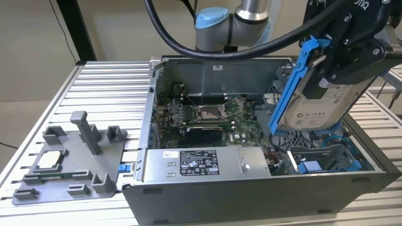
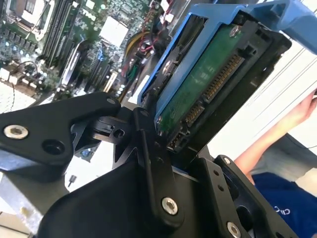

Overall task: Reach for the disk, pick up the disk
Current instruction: 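Pick up the disk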

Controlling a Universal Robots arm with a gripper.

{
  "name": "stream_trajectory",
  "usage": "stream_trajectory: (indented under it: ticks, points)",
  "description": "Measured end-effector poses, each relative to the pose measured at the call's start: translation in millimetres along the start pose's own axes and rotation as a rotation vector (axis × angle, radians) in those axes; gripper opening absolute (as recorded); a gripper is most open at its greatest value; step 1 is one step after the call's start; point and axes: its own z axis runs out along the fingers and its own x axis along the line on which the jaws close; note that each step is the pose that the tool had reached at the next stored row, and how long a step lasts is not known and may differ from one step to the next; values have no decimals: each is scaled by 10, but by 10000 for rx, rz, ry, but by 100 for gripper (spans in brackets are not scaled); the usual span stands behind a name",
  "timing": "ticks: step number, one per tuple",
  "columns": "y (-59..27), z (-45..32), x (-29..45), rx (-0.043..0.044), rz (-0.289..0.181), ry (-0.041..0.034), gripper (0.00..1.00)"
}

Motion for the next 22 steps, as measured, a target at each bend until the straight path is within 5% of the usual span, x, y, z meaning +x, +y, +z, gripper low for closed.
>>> stream_trajectory:
  ticks: [15,22]
  points:
    - [-231,26,86,0,1,-1,0]
    - [-495,40,111,0,0,-1,0]
